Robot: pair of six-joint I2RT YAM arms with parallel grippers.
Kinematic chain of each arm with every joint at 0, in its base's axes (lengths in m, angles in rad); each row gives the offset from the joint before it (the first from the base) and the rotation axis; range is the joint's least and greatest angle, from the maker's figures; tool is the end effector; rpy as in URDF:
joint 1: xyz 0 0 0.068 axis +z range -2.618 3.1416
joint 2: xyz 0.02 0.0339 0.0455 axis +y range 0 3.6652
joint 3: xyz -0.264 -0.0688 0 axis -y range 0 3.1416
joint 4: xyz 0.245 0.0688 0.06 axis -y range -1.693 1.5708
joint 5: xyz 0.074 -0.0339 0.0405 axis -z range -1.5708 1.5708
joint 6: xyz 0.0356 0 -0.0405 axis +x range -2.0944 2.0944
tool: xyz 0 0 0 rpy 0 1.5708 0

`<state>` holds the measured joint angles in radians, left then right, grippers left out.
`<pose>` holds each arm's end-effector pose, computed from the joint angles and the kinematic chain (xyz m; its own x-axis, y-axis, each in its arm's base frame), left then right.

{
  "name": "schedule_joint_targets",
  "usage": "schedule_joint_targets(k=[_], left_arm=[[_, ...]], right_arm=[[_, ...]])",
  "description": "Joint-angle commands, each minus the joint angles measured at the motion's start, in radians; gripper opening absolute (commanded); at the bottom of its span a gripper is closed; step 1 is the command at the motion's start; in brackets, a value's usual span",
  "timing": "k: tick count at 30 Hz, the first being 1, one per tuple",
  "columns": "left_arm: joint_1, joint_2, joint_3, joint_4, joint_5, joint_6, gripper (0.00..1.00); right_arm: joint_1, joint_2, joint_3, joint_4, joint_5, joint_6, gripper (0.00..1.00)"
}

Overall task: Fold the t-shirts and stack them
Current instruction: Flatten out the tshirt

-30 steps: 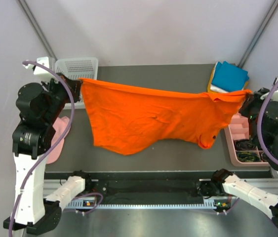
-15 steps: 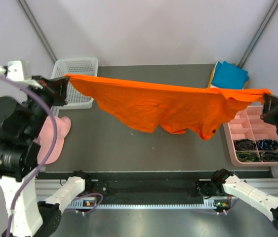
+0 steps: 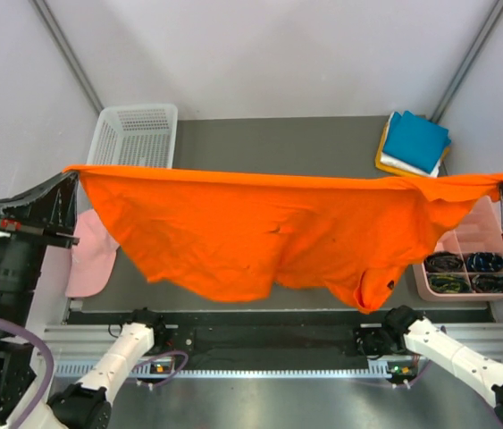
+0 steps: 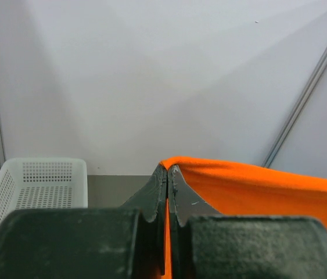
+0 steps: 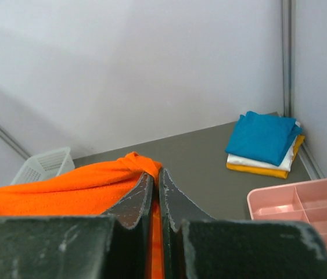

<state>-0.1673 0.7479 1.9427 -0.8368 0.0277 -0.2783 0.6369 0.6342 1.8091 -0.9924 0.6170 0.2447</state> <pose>-0.0364 0.0051 0.5814 0.2795 -0.3257 -0.9032 0.2796 0.9276 -0.2480 -0.0297 -0.0476 0.5378 0.1349 0.3455 -0.9287 -0.0621 0.9383 0.3401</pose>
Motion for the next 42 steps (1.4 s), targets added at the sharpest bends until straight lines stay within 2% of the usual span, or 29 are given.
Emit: schedule_joint_targets(k=[1, 5, 10, 14, 18, 25, 28, 32, 36, 42], left_arm=[[0.008, 0.022, -0.086, 0.134, -0.152, 0.028, 0.00], [0.008, 0.059, -0.252, 0.336, -0.182, 0.031, 0.00], [0.008, 0.184, -0.431, 0.510, -0.213, 0.041, 0.00], [0.008, 0.252, -0.497, 0.568, -0.232, 0.047, 0.00], [0.008, 0.300, -0.634, 0.656, -0.249, 0.044, 0.00], [0.008, 0.361, -0.717, 0.722, -0.275, 0.041, 0.00], [0.008, 0.350, -0.702, 0.693, -0.256, 0.041, 0.00], [0.008, 0.326, -0.663, 0.589, -0.210, 0.042, 0.00], [0.008, 0.259, -0.588, 0.423, -0.143, 0.056, 0.00], [0.008, 0.121, -0.429, 0.276, -0.127, 0.077, 0.00]], right_arm=[[-0.013, -0.001, -0.008, 0.122, 0.127, -0.079, 0.00], [-0.013, 0.047, -0.140, 0.314, 0.255, -0.143, 0.00], [-0.013, 0.156, -0.319, 0.540, 0.312, -0.214, 0.00], [-0.016, 0.257, -0.358, 0.581, 0.302, -0.182, 0.00], [-0.068, 0.341, -0.396, 0.574, 0.251, -0.098, 0.00], [-0.114, 0.421, -0.413, 0.592, 0.202, -0.058, 0.00], [-0.114, 0.410, -0.381, 0.555, 0.169, -0.048, 0.00], [-0.114, 0.403, -0.278, 0.379, 0.103, -0.022, 0.00], [-0.114, 0.375, -0.119, 0.064, -0.025, 0.007, 0.00], [-0.115, 0.248, 0.093, -0.127, -0.158, 0.016, 0.00]])
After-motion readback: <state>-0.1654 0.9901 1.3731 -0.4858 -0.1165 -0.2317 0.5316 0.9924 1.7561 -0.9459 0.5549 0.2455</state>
